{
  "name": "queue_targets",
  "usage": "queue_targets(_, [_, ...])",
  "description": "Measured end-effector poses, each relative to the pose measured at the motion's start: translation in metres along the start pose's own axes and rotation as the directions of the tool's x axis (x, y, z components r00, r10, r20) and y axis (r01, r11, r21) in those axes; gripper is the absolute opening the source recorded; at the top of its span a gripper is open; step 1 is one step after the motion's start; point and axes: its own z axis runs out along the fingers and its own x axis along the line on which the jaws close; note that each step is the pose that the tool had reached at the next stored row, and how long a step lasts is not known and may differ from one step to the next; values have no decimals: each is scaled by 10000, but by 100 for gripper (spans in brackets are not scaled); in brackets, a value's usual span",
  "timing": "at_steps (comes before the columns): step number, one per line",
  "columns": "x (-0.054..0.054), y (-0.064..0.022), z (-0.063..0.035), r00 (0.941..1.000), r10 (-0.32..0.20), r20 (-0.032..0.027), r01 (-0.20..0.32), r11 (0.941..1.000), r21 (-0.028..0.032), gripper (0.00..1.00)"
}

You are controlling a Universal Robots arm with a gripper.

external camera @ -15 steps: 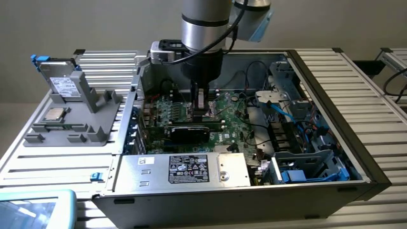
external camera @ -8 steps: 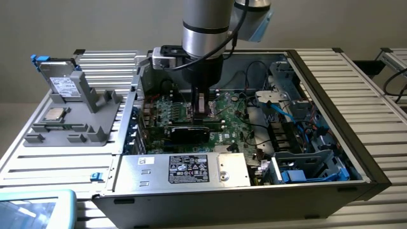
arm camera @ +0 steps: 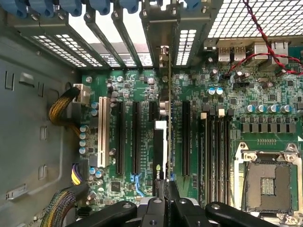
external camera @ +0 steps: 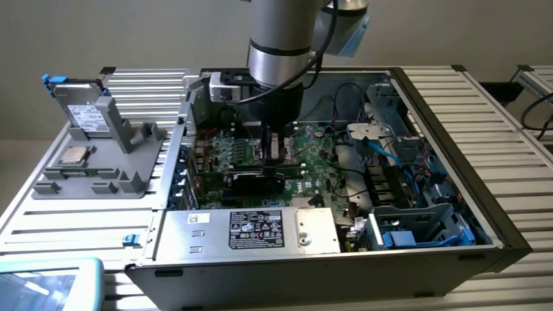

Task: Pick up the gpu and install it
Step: 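Press down on the gpu until it lock into place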

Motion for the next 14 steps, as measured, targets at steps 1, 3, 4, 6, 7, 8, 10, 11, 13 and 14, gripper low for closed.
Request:
queue_targets(1, [-1, -2, 2, 10000, -2, 6, 2, 10000, -10, 12])
queue_targets(3, [-3, -2, -23, 10000, -6, 37, 6, 10000, -45, 12])
queue_targets(4, [1, 2, -65, 10000, -5, 32, 6, 10000, -69, 12])
queue_targets(6, [10, 7, -151, 10000, -9, 17, 10, 9999, -116, 12])
queue_targets(7, [13, 9, -185, 10000, -11, 18, 11, 9999, -138, 12])
queue_targets(8, [14, 10, -198, 10000, -14, 15, 14, 9999, -163, 12])
queue_targets(10, [14, 10, -198, 10000, -13, 16, 13, 9999, -165, 12])
queue_targets(11, [14, 10, -198, 10000, -13, 16, 13, 9999, -166, 12])
queue_targets(13, [14, 10, -198, 10000, -13, 16, 13, 9999, -165, 12])
queue_targets(14, [14, 10, -198, 10000, -13, 15, 14, 9999, -166, 12])
